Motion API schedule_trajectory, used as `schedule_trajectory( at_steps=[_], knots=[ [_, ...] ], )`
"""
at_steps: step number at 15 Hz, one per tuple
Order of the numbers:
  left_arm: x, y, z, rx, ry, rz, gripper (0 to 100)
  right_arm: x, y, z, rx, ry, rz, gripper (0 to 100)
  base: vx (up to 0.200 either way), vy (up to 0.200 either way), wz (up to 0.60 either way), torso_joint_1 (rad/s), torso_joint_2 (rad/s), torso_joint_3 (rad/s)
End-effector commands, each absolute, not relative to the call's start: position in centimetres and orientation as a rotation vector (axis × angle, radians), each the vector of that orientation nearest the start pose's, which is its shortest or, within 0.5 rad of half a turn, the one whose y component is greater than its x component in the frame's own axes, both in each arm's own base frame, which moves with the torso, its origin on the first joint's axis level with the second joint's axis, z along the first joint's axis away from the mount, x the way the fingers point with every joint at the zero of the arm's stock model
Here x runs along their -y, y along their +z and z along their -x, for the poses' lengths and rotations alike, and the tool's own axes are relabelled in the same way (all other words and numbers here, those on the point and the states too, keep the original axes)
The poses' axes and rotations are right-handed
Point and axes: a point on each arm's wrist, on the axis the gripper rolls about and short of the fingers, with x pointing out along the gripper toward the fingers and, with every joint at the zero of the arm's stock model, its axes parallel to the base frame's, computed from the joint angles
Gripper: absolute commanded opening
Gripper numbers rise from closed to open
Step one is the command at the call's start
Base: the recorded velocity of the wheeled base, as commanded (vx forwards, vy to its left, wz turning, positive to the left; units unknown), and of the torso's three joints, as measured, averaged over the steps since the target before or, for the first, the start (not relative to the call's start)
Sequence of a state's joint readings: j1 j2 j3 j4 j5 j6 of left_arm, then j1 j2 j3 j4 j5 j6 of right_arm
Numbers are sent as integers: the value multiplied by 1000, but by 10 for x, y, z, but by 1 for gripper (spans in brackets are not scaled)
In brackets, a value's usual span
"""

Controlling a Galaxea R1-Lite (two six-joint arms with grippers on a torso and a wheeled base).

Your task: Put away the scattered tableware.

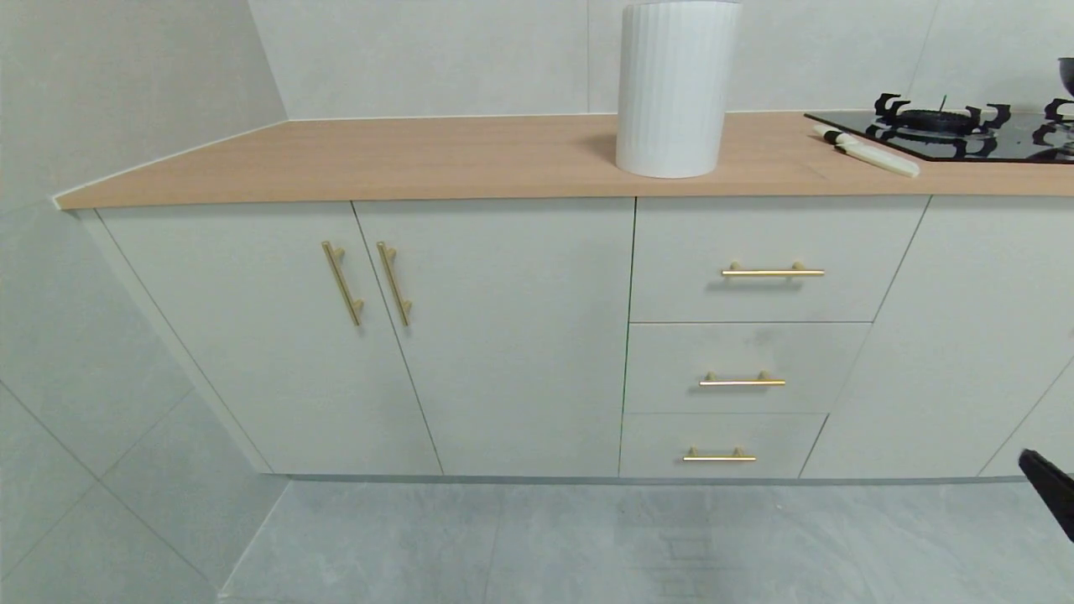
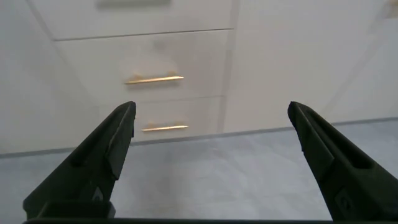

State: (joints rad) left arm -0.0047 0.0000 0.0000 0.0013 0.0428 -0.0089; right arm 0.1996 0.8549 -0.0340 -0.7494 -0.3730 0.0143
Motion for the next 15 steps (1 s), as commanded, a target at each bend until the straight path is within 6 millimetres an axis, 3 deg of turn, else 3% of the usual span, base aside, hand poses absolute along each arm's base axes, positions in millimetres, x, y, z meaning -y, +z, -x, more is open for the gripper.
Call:
schedule_trajectory(
  at_steps=[1,5,8,9,11,15],
  knots=[
    [-1,75,23,-1,38,9,100,6,135,-24,32,-271,58,100,0,0,0,0,0,0],
    [-1,75,23,-1,38,9,100,9,135,16,75,-414,51,100,0,0,0,0,0,0],
    [-1,75,23,-1,38,9,100,8,125,29,106,-361,54,100,0,0,0,0,0,0],
    [-1,75,23,-1,38,9,100,6,121,39,188,-266,49,100,0,0,0,0,0,0],
    [-1,75,23,-1,38,9,100,5,123,38,226,-212,40,100,0,0,0,0,0,0],
    [-1,75,23,-1,38,9,100,2,97,26,194,-103,62,100,0,0,0,0,0,0]
  ],
)
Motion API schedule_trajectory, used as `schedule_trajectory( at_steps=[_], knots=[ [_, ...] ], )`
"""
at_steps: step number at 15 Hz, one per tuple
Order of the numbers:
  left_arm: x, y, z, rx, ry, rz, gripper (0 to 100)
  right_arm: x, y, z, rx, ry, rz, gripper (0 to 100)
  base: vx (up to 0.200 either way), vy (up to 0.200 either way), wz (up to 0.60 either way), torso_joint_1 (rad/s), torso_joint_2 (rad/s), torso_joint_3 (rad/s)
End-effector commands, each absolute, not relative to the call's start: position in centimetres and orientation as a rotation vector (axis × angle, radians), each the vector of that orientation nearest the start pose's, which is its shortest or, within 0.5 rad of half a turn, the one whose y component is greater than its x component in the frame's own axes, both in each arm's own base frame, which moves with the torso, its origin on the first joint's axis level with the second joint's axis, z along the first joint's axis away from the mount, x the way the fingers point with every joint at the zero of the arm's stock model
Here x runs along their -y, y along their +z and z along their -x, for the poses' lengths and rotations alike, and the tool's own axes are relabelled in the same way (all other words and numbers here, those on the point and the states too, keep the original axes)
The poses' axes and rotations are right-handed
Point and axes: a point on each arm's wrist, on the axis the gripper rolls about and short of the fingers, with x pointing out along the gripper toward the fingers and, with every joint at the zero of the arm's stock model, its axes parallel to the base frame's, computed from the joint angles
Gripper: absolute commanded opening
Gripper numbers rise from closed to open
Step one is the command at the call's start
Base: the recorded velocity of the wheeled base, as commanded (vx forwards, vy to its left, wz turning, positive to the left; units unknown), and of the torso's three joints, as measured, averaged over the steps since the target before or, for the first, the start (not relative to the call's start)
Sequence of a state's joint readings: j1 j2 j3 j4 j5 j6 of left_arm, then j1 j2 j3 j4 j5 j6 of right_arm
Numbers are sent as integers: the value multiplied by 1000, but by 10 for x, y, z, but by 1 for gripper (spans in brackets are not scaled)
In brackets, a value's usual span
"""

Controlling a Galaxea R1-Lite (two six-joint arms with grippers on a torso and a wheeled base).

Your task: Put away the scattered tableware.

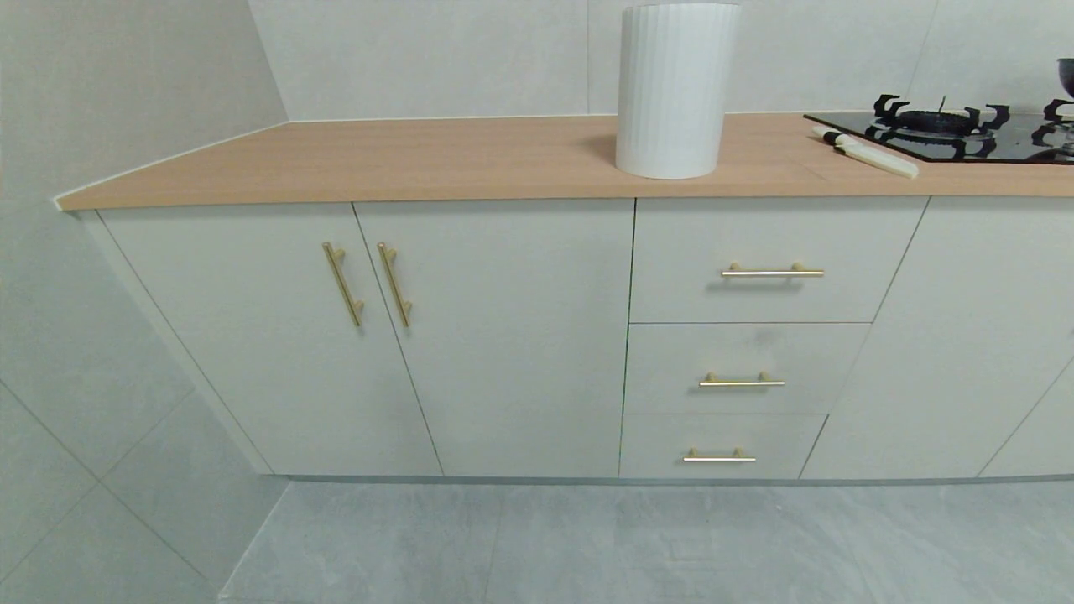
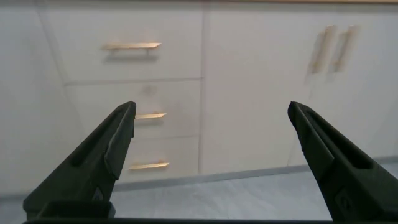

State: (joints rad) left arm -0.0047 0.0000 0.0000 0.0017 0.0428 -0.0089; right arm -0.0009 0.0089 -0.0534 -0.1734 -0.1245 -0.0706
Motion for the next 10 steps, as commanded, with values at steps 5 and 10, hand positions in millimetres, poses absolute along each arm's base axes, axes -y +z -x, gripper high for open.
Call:
schedule_trajectory(
  at_steps=[5,10],
  knots=[
    [-1,75,23,-1,38,9,100,-1,85,23,96,21,41,100,0,0,0,0,0,0],
    [-1,75,23,-1,38,9,100,-1,76,23,5,44,37,100,0,0,0,0,0,0]
  ],
)
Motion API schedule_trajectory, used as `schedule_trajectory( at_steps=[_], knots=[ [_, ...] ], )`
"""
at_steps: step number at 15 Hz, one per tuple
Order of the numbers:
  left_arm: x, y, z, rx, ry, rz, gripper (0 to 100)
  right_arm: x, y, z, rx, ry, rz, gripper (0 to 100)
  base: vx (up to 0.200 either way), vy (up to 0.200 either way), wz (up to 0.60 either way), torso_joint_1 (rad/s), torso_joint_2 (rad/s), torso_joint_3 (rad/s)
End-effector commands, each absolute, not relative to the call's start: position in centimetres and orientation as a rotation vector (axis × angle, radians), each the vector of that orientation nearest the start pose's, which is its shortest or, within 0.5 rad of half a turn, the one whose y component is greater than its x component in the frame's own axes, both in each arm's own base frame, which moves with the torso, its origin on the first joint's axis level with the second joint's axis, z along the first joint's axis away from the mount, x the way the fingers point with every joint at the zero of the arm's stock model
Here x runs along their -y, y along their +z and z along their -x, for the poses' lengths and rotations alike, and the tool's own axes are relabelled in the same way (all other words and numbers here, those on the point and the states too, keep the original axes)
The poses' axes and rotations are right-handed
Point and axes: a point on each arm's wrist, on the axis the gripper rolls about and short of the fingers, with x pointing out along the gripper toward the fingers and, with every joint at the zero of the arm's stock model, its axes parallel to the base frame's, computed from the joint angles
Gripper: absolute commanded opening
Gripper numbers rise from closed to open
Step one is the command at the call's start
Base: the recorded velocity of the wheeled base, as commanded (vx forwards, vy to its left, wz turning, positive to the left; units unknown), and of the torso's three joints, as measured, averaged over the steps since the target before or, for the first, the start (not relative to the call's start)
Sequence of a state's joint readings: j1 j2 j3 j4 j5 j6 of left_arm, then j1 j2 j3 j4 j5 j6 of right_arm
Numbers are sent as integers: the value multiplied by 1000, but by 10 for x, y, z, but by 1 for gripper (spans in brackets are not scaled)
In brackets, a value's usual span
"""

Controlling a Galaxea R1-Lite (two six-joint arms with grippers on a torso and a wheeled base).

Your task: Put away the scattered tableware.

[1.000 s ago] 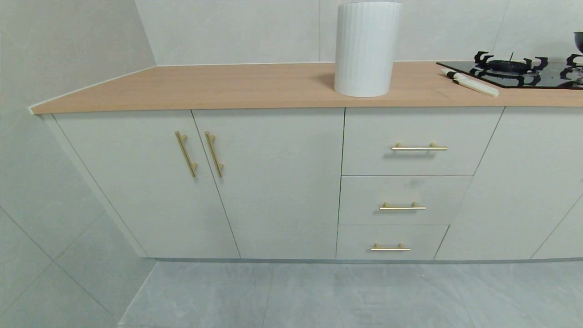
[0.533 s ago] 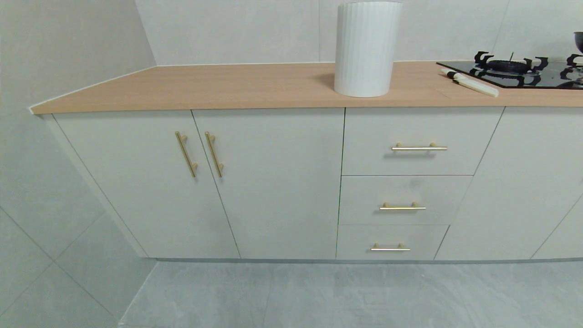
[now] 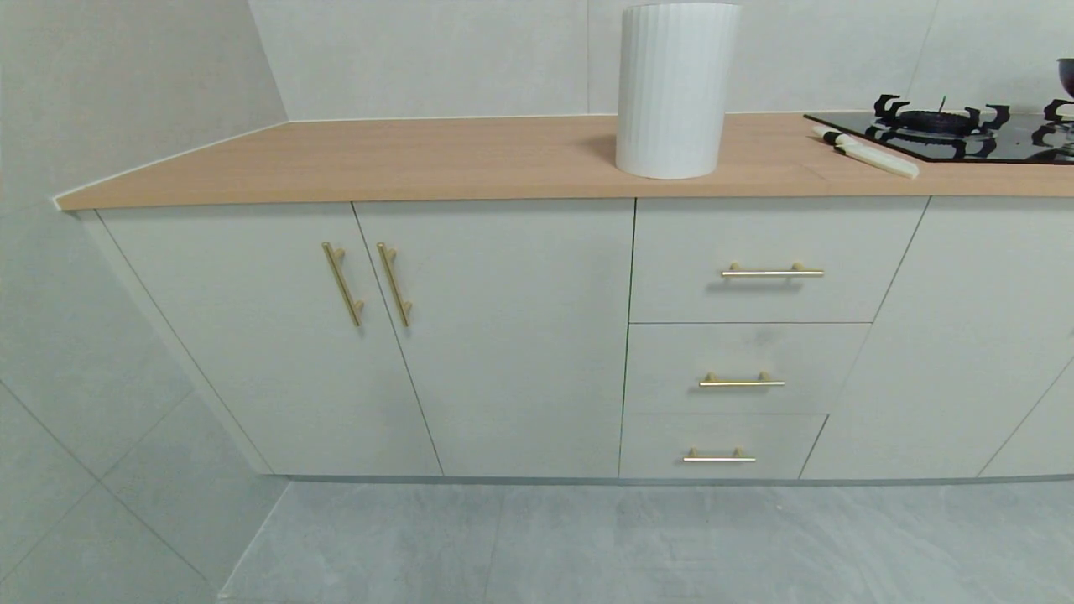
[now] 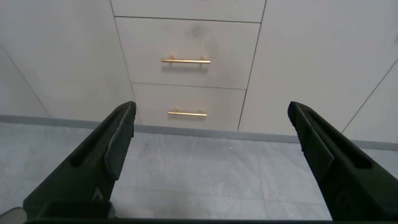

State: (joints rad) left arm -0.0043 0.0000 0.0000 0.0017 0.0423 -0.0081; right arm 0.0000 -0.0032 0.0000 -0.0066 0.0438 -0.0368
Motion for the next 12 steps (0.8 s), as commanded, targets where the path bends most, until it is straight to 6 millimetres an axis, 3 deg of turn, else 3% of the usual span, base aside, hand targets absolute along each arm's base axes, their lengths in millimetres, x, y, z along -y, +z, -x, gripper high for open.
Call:
schedule_trajectory(
  at_steps=[1,9,12],
  knots=[
    [-1,75,23,-1,38,8,100,-1,76,23,5,44,37,100,0,0,0,0,0,0],
    [-1,75,23,-1,38,6,100,-1,76,23,5,44,37,100,0,0,0,0,0,0],
    [-1,75,23,-1,38,8,100,-1,76,23,5,44,37,100,200,0,0,2,2,1]
  ],
)
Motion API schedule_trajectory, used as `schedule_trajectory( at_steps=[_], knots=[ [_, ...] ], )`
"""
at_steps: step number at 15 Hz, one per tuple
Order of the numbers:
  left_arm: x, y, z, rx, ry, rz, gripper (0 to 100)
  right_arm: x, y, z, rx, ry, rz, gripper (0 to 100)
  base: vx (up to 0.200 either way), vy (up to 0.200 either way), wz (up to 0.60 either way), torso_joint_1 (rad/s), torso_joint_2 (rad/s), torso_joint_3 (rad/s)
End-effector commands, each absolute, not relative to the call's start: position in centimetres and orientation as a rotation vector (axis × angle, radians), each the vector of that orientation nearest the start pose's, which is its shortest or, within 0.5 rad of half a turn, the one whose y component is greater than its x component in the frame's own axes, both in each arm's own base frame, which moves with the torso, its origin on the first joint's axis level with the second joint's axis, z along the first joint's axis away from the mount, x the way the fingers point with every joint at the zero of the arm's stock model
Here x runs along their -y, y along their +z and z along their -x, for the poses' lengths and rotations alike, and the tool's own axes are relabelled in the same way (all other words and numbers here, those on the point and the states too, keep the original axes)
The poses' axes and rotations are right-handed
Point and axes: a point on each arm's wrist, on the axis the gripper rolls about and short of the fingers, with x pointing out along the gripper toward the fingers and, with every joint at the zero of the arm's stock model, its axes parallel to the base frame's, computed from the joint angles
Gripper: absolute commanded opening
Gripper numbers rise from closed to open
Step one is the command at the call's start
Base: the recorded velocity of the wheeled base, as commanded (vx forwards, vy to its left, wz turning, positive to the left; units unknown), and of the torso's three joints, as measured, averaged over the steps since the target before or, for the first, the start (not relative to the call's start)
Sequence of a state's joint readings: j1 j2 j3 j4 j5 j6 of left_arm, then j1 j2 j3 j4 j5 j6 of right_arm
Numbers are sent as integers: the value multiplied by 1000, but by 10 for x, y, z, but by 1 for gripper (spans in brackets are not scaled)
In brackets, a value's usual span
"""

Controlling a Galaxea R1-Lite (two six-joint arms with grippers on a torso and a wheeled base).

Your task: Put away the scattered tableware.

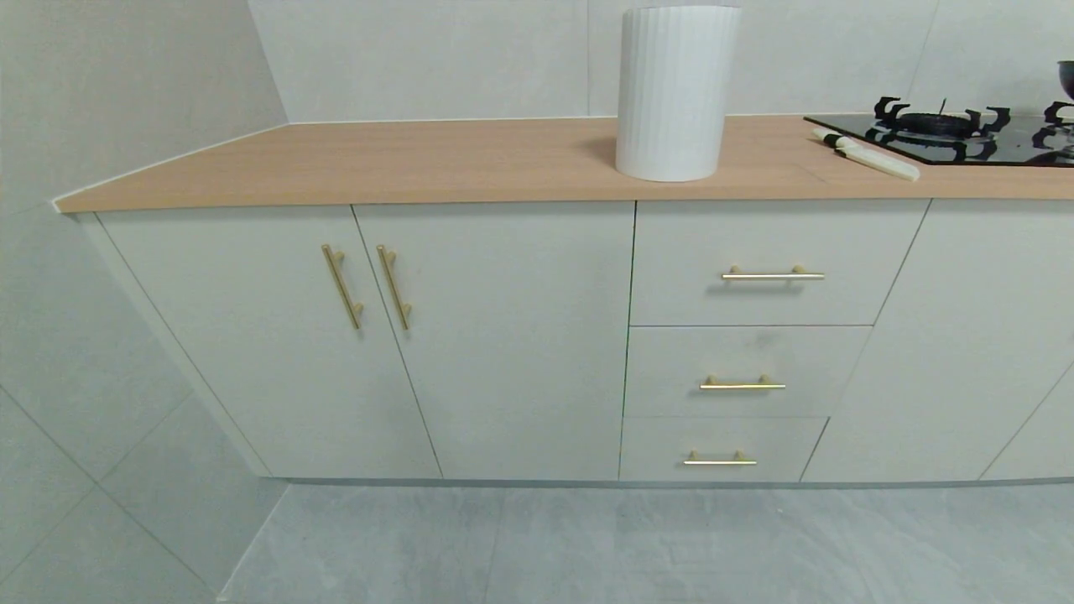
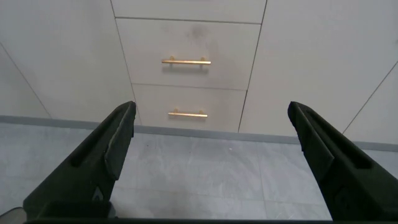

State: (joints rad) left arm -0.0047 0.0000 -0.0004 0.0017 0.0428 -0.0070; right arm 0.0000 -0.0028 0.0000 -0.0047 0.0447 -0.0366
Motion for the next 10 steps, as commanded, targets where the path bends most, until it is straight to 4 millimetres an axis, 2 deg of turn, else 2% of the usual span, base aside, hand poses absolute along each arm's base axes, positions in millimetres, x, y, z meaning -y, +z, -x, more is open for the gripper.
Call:
schedule_trajectory(
  at_steps=[1,10],
  knots=[
    [-1,75,23,-1,38,8,100,-1,76,23,5,44,37,100,200,0,0,2,-7,2],
    [-1,75,23,-1,38,8,100,-1,76,23,5,44,37,100,200,0,0,0,2,2]
  ],
)
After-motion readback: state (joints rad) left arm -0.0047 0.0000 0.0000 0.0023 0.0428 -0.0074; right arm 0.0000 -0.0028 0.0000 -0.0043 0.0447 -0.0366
